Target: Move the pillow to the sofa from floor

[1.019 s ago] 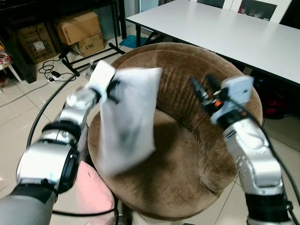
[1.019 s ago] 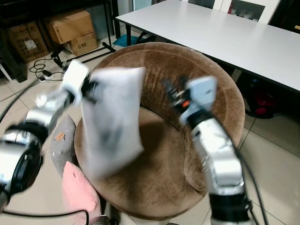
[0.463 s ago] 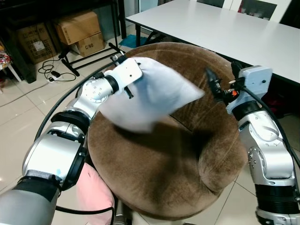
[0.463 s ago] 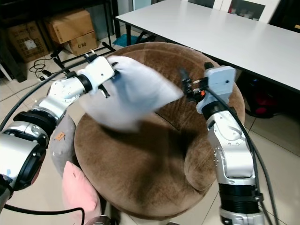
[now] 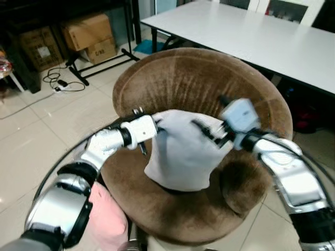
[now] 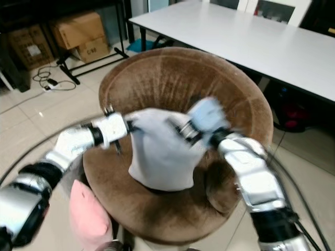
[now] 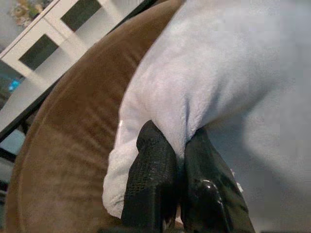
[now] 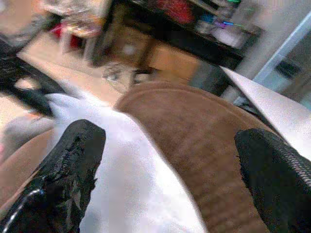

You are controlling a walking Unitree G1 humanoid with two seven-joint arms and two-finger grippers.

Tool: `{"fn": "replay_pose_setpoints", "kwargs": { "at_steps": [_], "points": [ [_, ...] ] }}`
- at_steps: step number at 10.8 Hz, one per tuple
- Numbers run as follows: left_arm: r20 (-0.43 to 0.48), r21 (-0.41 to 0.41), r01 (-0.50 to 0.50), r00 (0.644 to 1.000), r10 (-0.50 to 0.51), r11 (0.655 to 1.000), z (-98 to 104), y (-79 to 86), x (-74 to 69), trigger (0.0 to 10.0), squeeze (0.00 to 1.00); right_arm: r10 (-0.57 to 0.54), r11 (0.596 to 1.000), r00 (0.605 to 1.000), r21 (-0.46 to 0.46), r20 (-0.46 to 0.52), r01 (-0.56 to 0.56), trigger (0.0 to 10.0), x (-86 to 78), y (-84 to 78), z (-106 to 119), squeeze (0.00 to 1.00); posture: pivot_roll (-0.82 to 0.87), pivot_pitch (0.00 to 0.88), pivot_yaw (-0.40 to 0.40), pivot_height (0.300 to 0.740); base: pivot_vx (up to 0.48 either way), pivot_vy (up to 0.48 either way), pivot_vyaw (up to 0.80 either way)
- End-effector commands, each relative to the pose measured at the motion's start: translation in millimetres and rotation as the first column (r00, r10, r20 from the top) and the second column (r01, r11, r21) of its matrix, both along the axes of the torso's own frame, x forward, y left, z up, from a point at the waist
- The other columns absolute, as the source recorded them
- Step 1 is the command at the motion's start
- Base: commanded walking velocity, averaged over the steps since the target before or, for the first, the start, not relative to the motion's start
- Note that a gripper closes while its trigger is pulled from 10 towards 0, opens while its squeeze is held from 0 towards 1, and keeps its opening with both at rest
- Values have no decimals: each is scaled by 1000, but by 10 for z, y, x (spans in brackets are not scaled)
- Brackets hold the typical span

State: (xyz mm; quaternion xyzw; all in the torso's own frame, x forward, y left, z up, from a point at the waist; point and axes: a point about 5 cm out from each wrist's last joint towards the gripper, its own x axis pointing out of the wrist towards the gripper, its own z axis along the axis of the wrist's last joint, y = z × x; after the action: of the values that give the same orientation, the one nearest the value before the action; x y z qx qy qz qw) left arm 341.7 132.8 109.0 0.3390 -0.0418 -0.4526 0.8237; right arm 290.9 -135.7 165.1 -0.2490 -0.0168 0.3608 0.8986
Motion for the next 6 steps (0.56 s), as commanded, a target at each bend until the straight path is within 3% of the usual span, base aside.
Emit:
{"fn": "replay_pose_setpoints", "kwargs": {
  "at_steps": [1, 4, 5, 6],
  "points": [
    [16, -11, 19, 1000, -19, 1000, 23, -46, -6, 0, 0, 98, 991, 995, -85, -16, -99, 10000, -21, 55, -44, 1000, -51, 0, -8, 740, 0, 0, 0],
    [28, -6, 60, 998, -59, 998, 29, -89, -40, 0, 0, 260, 930, 955, -230, -141, -288, 10000, 7, 149, -132, 1000, -41, 0, -17, 740, 0, 0, 0],
    [47, -9, 95, 994, -94, 995, 48, -133, -68, 0, 0, 215, 914, 961, -309, -175, -261, 10000, 73, 157, -260, 286, -44, 0, -9, 740, 0, 0, 0],
    [60, -22, 131, 990, -129, 991, 53, -181, -114, 0, 0, 113, 909, 974, -375, -197, -182, 10000, 161, 110, -390, 0, -46, 0, -4, 740, 0, 0, 0]
  ]
}}
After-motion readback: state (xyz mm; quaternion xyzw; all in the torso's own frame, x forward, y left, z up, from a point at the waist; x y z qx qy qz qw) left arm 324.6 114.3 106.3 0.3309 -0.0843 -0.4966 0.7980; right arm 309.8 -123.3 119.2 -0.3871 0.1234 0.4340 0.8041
